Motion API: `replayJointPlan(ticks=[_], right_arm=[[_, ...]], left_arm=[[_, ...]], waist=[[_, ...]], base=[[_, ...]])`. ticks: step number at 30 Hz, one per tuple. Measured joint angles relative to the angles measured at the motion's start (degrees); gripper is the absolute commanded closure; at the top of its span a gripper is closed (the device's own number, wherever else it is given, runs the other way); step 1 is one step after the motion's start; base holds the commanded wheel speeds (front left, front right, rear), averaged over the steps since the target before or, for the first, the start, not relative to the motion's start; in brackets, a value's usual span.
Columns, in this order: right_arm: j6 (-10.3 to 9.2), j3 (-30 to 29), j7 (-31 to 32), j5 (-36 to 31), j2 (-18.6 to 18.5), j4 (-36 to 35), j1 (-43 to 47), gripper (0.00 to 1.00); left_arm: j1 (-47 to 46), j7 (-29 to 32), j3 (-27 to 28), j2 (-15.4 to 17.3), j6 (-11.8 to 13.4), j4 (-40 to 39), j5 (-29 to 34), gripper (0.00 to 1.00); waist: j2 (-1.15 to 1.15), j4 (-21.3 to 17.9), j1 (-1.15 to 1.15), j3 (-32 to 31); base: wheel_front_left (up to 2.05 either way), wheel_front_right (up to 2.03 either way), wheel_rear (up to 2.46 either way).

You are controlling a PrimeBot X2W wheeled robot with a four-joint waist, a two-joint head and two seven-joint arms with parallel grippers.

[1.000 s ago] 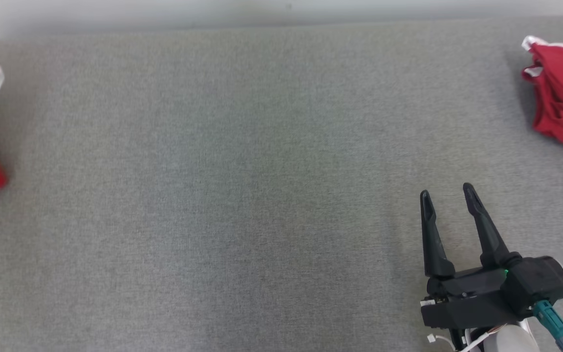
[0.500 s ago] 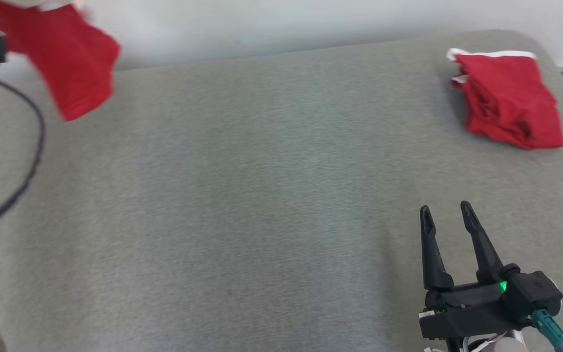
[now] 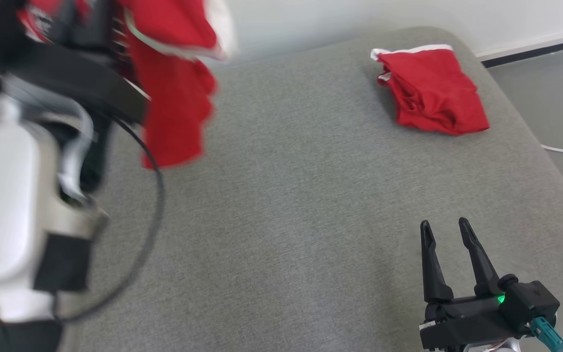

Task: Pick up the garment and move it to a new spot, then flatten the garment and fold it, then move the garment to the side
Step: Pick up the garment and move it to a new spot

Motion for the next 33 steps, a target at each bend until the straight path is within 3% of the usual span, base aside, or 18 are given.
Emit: replayJointPlan(ticks=[10,19,28,29,30,33], right_arm=[[0.0,0.07,0.0,-0.09,0.03,1.04,0.7,0.0],[0.0,0.57,0.0,-0.24,0.02,2.15,0.59,0.0],[0.0,1.03,0.0,-0.57,0.03,2.98,0.35,0.0],[0.0,0.81,0.0,-0.58,0.02,2.98,0.35,0.0],[0.0,0.74,0.0,-0.58,0.02,2.93,0.37,0.0],[0.0,0.24,0.0,-0.67,0.04,2.88,0.75,0.0]], left_arm=[[15.11,1.36,-5.38,-4.26,1.47,-4.5,-1.36,1.0],[25.97,-1.58,-8.42,-4.88,0.35,7.13,-2.63,1.0],[26.29,-7.23,-10.51,-5.42,-1.03,20.39,-3.31,1.0],[25.87,-8.12,-10.89,-5.57,-1.11,20.64,-3.28,0.44],[25.42,-9.01,-11.46,-5.61,-1.13,20.69,-2.9,0.0],[24.16,-11.51,-12.1,-6.1,-1.29,19.67,-2.54,0.0]], waist=[[0.0,-0.16,0.0,-1.13],[0.0,0.19,0.0,-0.37],[0.0,0.28,0.0,-0.54],[0.0,0.44,0.0,-0.65],[0.0,0.61,0.0,-0.79],[0.0,1.31,0.0,-1.37]], base=[[0.0,0.0,0.0],[0.0,0.0,0.0],[0.0,0.0,0.0],[0.0,0.0,0.0],[0.0,0.0,0.0],[0.0,0.0,0.0]])
